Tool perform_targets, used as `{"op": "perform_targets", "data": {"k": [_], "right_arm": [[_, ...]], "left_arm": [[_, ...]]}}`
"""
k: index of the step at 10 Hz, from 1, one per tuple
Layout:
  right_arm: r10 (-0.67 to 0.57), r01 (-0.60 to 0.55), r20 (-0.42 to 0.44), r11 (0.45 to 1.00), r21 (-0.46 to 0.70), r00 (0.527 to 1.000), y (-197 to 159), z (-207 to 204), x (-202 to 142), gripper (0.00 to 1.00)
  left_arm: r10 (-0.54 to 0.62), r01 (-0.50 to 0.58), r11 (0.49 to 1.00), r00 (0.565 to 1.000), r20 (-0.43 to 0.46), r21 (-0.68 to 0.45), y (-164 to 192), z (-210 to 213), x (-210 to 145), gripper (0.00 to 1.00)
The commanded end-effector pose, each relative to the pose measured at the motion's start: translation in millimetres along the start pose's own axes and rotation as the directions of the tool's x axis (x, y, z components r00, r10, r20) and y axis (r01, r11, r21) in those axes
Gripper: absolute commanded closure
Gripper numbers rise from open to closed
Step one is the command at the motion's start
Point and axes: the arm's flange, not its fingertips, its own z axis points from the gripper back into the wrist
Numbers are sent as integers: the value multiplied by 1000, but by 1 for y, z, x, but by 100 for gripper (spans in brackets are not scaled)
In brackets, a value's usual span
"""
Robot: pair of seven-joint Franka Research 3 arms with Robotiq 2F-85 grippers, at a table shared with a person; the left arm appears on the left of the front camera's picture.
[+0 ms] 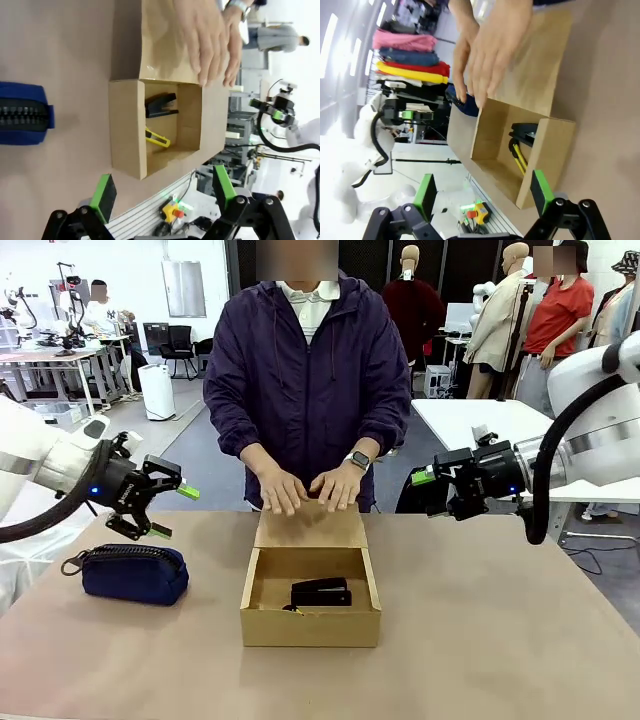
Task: Pack the items into the box.
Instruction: Close the Mailer Box.
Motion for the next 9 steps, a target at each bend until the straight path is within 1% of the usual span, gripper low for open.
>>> {"op": "perform_targets", "data": {"k": [1,3,4,5,6,7,8,9], "right_arm": [[23,-23,3,1000,10,1000,18,18,-17,0],[23,-23,3,1000,10,1000,18,18,-17,0],[16,-16,6,1000,6,1000,11,10,-6,0],[-42,43,-85,999,8,995,5,-9,21,0],[-113,107,-105,993,-58,988,-2,-23,38,0],[-139,132,-120,989,-61,983,-11,-34,50,0],[-230,221,-104,971,-96,968,-29,-49,64,0],[-267,255,-143,962,-94,953,-42,-63,76,0]], "left_arm": [[-32,32,999,999,23,7,-8,31,-14,0],[-32,32,999,999,23,7,-8,31,-14,0],[-25,25,1000,999,24,2,-6,20,-4,0],[4,0,999,996,-95,41,-15,-13,33,0],[84,-80,988,996,-24,129,-12,-39,67,0],[70,-67,997,996,-62,42,-9,-63,85,0],[71,-68,997,994,-80,44,-3,-96,100,0],[67,-67,998,995,-71,2,3,-117,110,0]]}}
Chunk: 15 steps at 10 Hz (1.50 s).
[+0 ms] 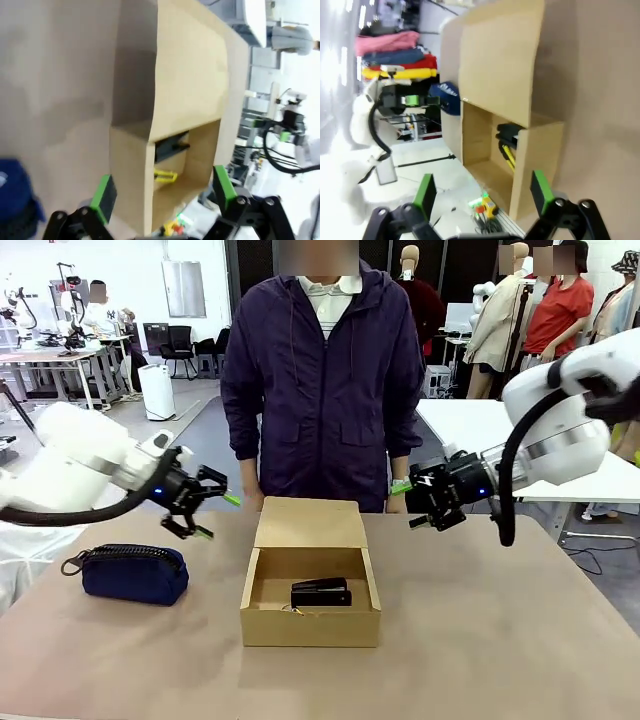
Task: Pack the items into the box.
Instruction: Close the Mailer Box.
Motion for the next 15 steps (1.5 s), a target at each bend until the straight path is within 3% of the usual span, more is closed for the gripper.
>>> {"op": "perform_targets", "data": {"k": [1,3,5,7,8,9,10,11,15], "right_arm": [[-110,109,-14,993,-33,994,-3,-19,39,0],[-157,159,38,985,-68,987,-19,-43,64,0],[-196,196,3,980,-29,981,-33,-65,79,0],[-259,259,2,966,1,966,-47,-84,90,0],[-279,281,-39,958,58,959,-55,-93,95,0],[-274,286,-101,946,150,957,-57,-99,96,0],[-243,270,-135,932,242,961,-57,-101,97,0],[-257,260,-55,964,51,965,-61,-97,84,0],[-257,260,-55,964,51,965,-61,-97,84,0]], "left_arm": [[0,3,999,998,70,-52,-3,-28,27,0],[46,-40,990,998,38,-133,14,-61,43,0],[78,-74,984,997,17,-161,27,-73,53,0],[12,-6,942,1000,16,-335,37,-80,62,0],[-13,4,889,1000,-17,-459,41,-77,62,0],[64,-59,974,998,19,-217,33,-79,58,0],[64,-59,974,998,19,-217,33,-79,58,0],[64,-59,974,998,19,-217,33,-79,58,0],[64,-59,974,998,19,-217,33,-79,58,0]]}}
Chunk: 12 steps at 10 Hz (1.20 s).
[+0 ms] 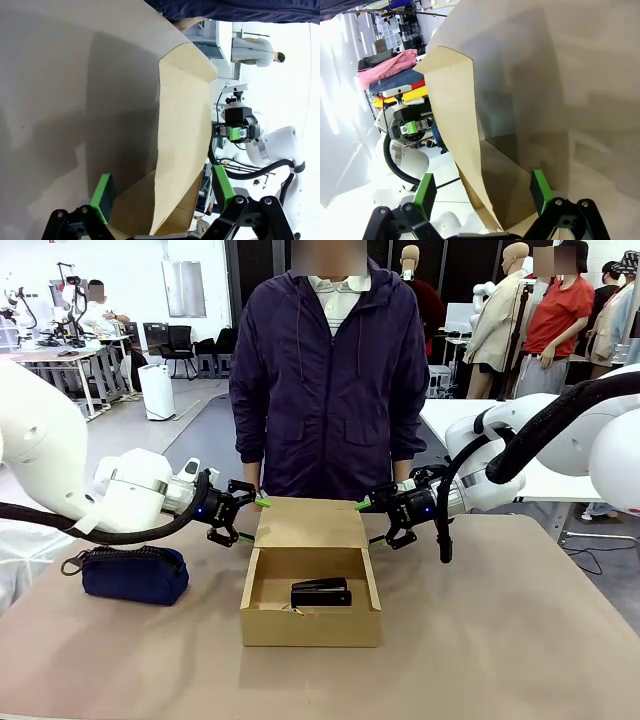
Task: Pack the items into the box.
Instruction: Close the Mailer Box.
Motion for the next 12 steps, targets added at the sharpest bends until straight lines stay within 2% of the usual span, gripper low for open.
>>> {"op": "perform_targets", "data": {"k": [1,3,5,7,9,12], "right_arm": [[-3,4,12,1000,-25,1000,3,-1,-7,0],[24,-24,-20,1000,3,999,1,1,-3,0],[58,-59,29,998,15,998,3,2,-5,39],[86,-85,-11,996,38,996,4,1,-8,39],[120,-120,12,991,62,993,6,2,-11,39],[205,-201,-7,967,155,979,11,-2,-16,39]], "left_arm": [[8,-8,1000,1000,-5,16,-3,5,-3,0],[5,-5,1000,1000,-18,-7,0,-1,0,0],[-27,27,999,1000,3,-17,0,-1,-2,36],[-27,27,999,1000,-11,-34,2,1,-3,36],[-41,40,998,999,-7,-46,0,1,-4,36],[-93,89,985,995,-20,-148,-9,7,-12,36]]}}
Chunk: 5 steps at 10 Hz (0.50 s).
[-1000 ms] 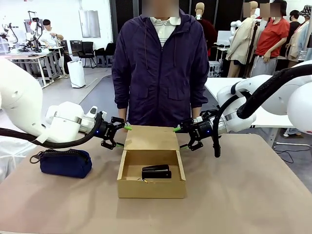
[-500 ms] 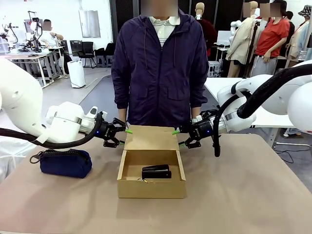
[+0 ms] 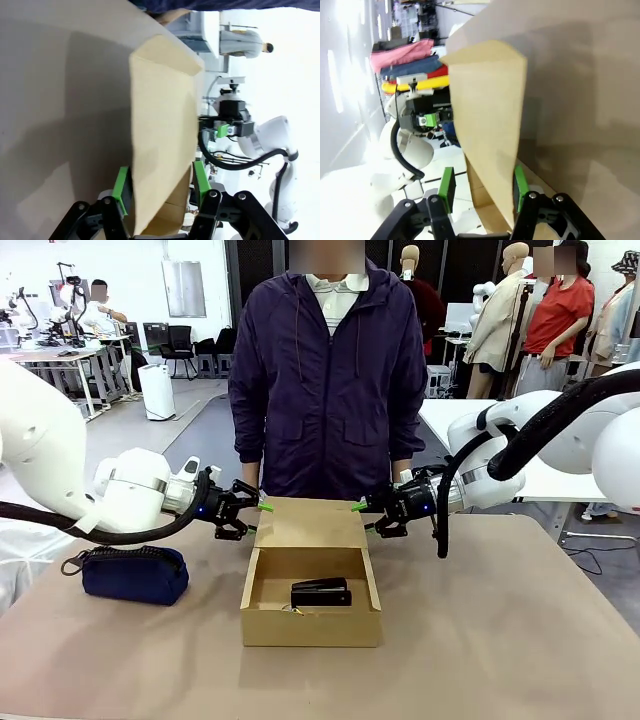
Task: Pack the items into the box.
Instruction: Close the Mailer Box.
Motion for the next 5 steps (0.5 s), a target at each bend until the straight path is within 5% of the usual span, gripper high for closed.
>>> {"op": "perform_targets", "data": {"k": [1,5], "right_arm": [[73,-72,-6,994,87,997,4,1,-12,39],[228,-233,68,969,86,971,43,24,-32,39]], "left_arm": [[-77,75,992,997,-9,-102,-9,9,-13,36],[-227,225,956,974,9,-187,-40,32,-38,36]]}}
